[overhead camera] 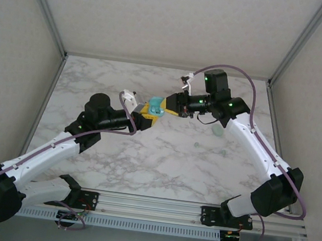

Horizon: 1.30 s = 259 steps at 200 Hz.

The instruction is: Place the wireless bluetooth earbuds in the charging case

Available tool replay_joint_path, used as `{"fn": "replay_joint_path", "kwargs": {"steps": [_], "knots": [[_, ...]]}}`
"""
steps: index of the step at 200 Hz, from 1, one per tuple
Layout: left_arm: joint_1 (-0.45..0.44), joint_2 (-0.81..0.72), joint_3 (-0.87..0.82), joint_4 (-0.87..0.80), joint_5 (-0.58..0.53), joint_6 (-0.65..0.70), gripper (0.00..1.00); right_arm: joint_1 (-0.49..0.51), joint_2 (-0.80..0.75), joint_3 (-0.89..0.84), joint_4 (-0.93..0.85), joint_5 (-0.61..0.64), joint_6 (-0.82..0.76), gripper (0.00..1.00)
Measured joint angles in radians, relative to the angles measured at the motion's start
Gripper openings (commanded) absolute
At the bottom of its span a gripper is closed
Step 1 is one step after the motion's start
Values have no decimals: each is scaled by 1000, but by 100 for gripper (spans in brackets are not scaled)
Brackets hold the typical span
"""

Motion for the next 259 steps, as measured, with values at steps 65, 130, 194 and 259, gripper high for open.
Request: {"fn": "replay_joint_path", "kwargs": {"steps": [65, 130, 194, 259], "knots": [[-2, 0, 0, -6, 0, -4, 28, 2, 0, 10, -34, 24, -23, 30], [-2, 0, 0, 0, -2, -14, 28, 3, 0, 35, -91, 66, -53, 34], [-2, 0, 0, 16, -4, -23, 28, 3, -2, 42, -108, 101, -58, 24], [-3, -1, 0, 30, -4, -30, 28, 3, -2, 42, -127, 111, -64, 26]]}}
